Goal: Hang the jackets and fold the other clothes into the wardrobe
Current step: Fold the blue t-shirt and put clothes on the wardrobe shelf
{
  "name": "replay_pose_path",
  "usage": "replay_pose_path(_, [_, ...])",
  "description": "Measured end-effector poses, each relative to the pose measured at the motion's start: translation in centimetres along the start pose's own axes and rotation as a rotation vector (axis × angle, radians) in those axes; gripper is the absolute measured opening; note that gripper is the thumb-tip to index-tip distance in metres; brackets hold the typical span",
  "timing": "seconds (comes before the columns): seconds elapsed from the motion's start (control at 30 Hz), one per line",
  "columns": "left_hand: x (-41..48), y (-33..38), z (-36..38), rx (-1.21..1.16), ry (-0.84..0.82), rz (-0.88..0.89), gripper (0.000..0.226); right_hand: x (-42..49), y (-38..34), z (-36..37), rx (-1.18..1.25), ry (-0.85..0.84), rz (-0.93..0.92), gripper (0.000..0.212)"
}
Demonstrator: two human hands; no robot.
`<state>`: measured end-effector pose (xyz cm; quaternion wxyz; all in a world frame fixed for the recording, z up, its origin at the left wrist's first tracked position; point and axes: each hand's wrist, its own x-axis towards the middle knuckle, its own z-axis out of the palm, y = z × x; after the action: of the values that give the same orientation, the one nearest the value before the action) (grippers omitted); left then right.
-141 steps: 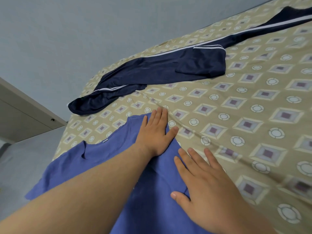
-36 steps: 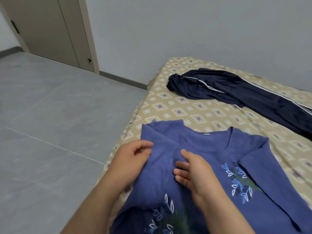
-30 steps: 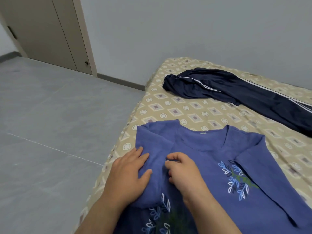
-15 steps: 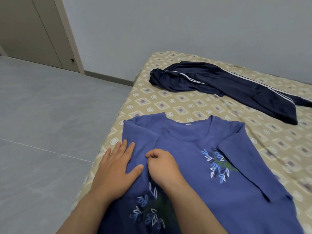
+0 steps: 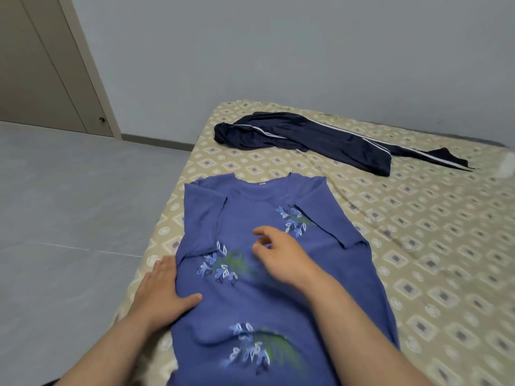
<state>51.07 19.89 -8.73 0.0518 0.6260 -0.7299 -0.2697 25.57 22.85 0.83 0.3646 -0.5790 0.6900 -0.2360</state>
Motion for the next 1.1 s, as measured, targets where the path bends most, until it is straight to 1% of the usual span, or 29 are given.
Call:
replay_pose_path(0.03, [-0.7,0.1,0.0,-0.008,-0.011,-0.021,0.112,-1.8,0.9,-0.9,-0.04,0.032,-0.031,0.039])
replay_pose_path(0.1, [-2.5,0.6,0.0,-0.011,-0.033,-0.06,0.106,-6.0,3.2,-2.9,-0.031,0.125,-0.042,0.039])
replay_pose_path(0.17, [-4.1,1.1,0.2,0.028,-0.047,-0.167,0.104,-10.3,5.9,-4.5,0.021,0.248,0.048,0.041])
replay_pose_path(0.2, [-4.8,1.4,0.2,0.053,-0.083,-0.231,0.102,-12.3,7.4,-5.0,0.043,0.311,0.118,0.042])
replay_pose_path(0.23, [-5.8,1.9,0.2,0.061,-0.114,-0.279,0.096,-14.3,8.8,-5.3,0.061,0.37,0.189,0.042])
replay_pose_path(0.27, [-6.5,2.1,0.3,0.031,-0.146,-0.29,0.083,-16.0,10.2,-5.4,0.077,0.401,0.262,0.041])
replay_pose_path(0.3, [-7.3,2.5,0.3,-0.056,-0.202,-0.261,0.068,-17.6,11.2,-5.3,0.091,0.406,0.333,0.038])
replay_pose_path(0.37, [-8.9,3.6,0.3,-0.36,-0.364,-0.257,0.04,-19.7,12.5,-4.7,0.149,0.33,0.469,0.023])
replay_pose_path(0.4, [-9.9,4.2,0.3,-0.469,-0.459,-0.251,0.027,-20.7,13.1,-4.4,0.22,0.285,0.525,0.011])
replay_pose_path(0.43, [-10.7,4.7,0.0,-0.509,-0.547,-0.218,0.014,-21.2,13.1,-4.1,0.328,0.251,0.57,0.006])
replay_pose_path(0.47, [-11.4,5.0,0.1,-0.475,-0.624,-0.195,0.016,-22.1,13.2,-3.8,0.448,0.22,0.631,0.013])
replay_pose_path(0.5, [-11.8,5.0,-0.3,-0.453,-0.65,-0.209,0.019,-22.6,13.1,-3.5,0.562,0.197,0.694,0.02])
replay_pose_path(0.53, [-12.0,5.0,-0.6,-0.431,-0.654,-0.266,0.014,-22.9,13.1,-3.2,0.664,0.181,0.75,0.025])
replay_pose_path(0.57, [-12.4,5.1,-1.0,-0.428,-0.646,-0.324,0.007,-23.4,13.0,-3.1,0.746,0.182,0.801,0.029])
replay_pose_path(0.67, [-12.9,3.9,-1.8,-0.466,-0.637,-0.381,0.012,-23.9,13.6,-2.8,0.858,0.161,0.893,0.033])
replay_pose_path(0.73, [-13.3,3.8,-2.1,-0.537,-0.599,-0.395,0.011,-24.5,13.6,-2.4,0.977,0.123,0.886,0.027])
replay_pose_path(0.77, [-13.4,3.9,-2.2,-0.609,-0.564,-0.392,0.012,-24.6,13.4,-2.1,1.085,0.107,0.844,0.021])
replay_pose_path(0.8, [-13.4,3.9,-2.2,-0.698,-0.519,-0.386,0.012,-24.8,13.2,-1.9,1.193,0.1,0.776,0.02])
replay_pose_path(0.87, [-12.9,3.9,-2.2,-0.914,-0.41,-0.391,0.014,-24.6,13.1,-1.8,1.372,0.154,0.631,0.03])
replay_pose_path(0.9, [-12.7,3.9,-2.5,-1.011,-0.36,-0.396,0.016,-24.4,13.0,-1.8,1.435,0.215,0.57,0.033])
replay_pose_path(0.93, [-12.7,4.1,-2.9,-1.104,-0.312,-0.397,0.017,-24.1,13.0,-2.0,1.47,0.277,0.514,0.035])
replay_pose_path(1.0, [-12.5,4.0,-3.7,-1.279,-0.194,-0.41,0.015,-23.4,12.8,-2.6,1.456,0.362,0.45,0.034])
replay_pose_path(1.07, [-12.3,3.7,-4.5,-1.386,-0.074,-0.425,0.014,-23.0,12.8,-3.1,1.378,0.398,0.476,0.029])
replay_pose_path(1.1, [-12.2,3.4,-4.8,-1.403,-0.019,-0.436,0.013,-22.9,13.0,-3.3,1.325,0.423,0.504,0.026])
